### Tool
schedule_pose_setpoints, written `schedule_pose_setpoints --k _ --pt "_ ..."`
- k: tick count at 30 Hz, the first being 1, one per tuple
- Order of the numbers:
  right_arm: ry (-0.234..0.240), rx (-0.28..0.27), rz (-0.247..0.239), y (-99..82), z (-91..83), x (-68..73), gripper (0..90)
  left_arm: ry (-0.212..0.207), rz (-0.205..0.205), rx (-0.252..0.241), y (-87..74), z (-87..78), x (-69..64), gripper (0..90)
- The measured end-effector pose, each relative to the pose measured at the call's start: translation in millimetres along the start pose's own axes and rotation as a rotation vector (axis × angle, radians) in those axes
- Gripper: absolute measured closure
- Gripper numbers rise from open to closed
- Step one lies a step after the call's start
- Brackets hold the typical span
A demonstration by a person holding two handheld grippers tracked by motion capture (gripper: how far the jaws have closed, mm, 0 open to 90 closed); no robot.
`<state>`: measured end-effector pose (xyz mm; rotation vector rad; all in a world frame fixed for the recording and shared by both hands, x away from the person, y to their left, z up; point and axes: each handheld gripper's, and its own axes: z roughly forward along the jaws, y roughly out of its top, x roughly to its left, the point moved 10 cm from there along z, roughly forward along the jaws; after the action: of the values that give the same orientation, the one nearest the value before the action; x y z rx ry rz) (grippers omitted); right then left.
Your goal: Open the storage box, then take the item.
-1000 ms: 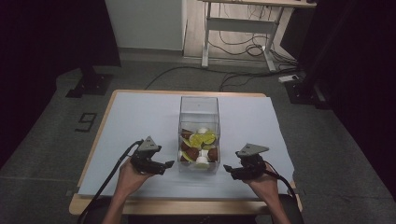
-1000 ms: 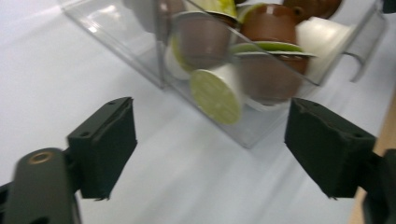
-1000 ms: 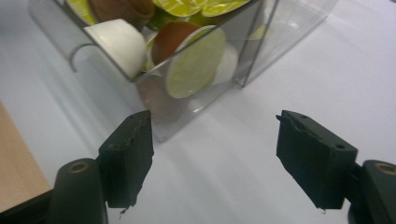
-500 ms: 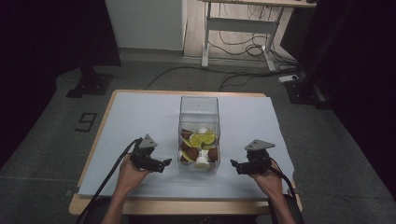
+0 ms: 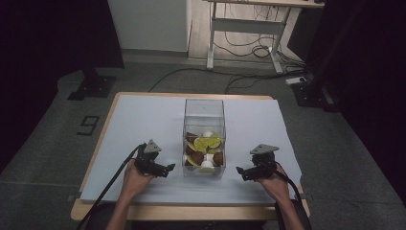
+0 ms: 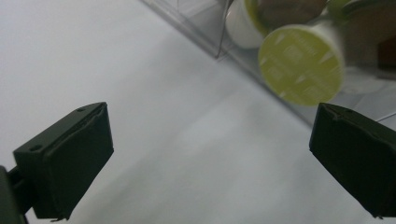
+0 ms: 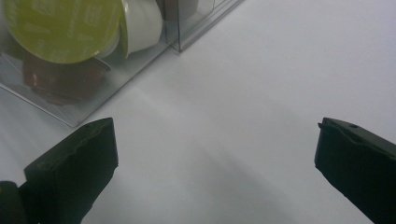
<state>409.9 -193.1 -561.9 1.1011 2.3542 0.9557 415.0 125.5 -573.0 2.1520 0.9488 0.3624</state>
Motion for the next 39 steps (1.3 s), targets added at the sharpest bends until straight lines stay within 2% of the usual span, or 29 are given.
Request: schedule_pose_setpoints --k 5,8,17,21,24,27,36,39 --pt "0.013 0.029 0.008 -7.6 10.2 -1.5 0.0 0.011 0.005 0.015 -6.7 5.8 4.5 0.0" --pt "0.028 0.069 0.027 -15.8 20.4 -1.7 0.0 0.021 0.012 0.022 -10.3 8.4 7.6 0.0" --pt "0.022 0.135 0.031 -28.0 32.9 -0.7 0.0 0.052 0.036 0.077 -20.9 17.5 10.2 0.0" --pt "0.026 0.114 0.042 -28.7 33.0 -1.0 0.0 0.049 0.043 0.089 -22.0 18.7 9.4 0.0" --pt "0.030 0.094 0.039 -29.3 32.8 -1.3 0.0 0.031 0.022 0.097 -22.5 19.7 9.8 0.0" --pt "0.031 0.087 0.037 -29.4 32.7 -1.3 0.0 0.031 0.021 0.098 -22.5 19.8 9.7 0.0" --pt "0.034 0.113 0.041 -28.5 31.1 0.0 0.0 0.028 0.018 0.098 -22.8 19.9 10.1 0.0" --pt "0.033 0.099 0.033 -25.4 28.2 0.3 0.0 0.028 0.018 0.098 -22.8 20.0 10.1 0.0"
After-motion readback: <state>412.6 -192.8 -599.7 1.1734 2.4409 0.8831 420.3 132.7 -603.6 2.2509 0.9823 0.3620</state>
